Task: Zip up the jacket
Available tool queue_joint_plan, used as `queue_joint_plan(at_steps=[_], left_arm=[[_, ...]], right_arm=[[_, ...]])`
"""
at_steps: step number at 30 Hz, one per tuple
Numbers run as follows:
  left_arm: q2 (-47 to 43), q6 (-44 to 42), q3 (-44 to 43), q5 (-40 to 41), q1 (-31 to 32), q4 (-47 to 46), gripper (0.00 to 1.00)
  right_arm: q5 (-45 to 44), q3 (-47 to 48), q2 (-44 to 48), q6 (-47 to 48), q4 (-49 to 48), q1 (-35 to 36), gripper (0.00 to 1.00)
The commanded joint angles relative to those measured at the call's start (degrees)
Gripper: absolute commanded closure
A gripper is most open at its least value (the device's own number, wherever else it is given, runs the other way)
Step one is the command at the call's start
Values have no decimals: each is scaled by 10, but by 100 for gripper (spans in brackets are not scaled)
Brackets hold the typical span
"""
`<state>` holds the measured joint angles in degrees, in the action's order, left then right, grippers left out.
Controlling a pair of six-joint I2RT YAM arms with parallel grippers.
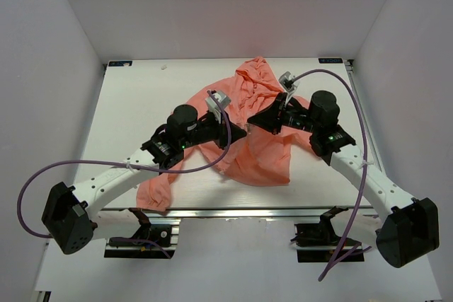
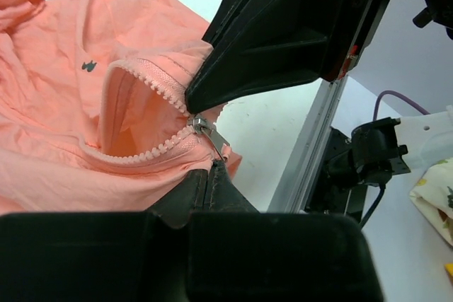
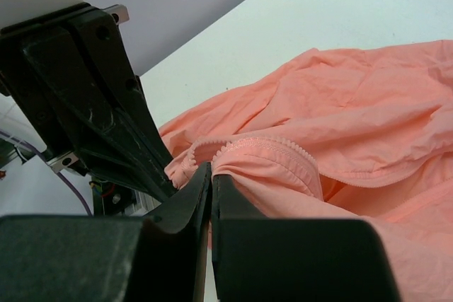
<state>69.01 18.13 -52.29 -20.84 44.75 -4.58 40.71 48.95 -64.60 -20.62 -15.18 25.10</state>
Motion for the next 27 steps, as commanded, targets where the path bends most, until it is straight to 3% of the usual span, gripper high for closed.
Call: queue_joint_plan(at_steps=[1,4,6,10,14,21,22,23,27], left_arm=[[-5,23,19,-42,4,17,100],[4,28,16,-45,4,20,100],[9,30,14,-46,4,29,100],[16,50,11,-34,4,37,100],[17,56,16,-22,3,33,100],[25,77,21,-25,3,25,100],[26,83,21,-26,3,22,100],[27,88,20,-23,3,19,100],[38,106,10,-14,3,19,100]], right_arm=[[-17,-7,3,10,-32,-11,97],[-14,-47,9,2,-70,-11,99],[-21,-49,11,7,-71,-11,95],[-60,-32,17,25,-32,-11,62],[-83,-21,25,69,14,-11,37],[-122,6,45,133,74,-11,23],[-160,10,52,138,73,-11,21],[-184,16,54,151,73,-12,11],[-342,94,52,118,40,-10,11]])
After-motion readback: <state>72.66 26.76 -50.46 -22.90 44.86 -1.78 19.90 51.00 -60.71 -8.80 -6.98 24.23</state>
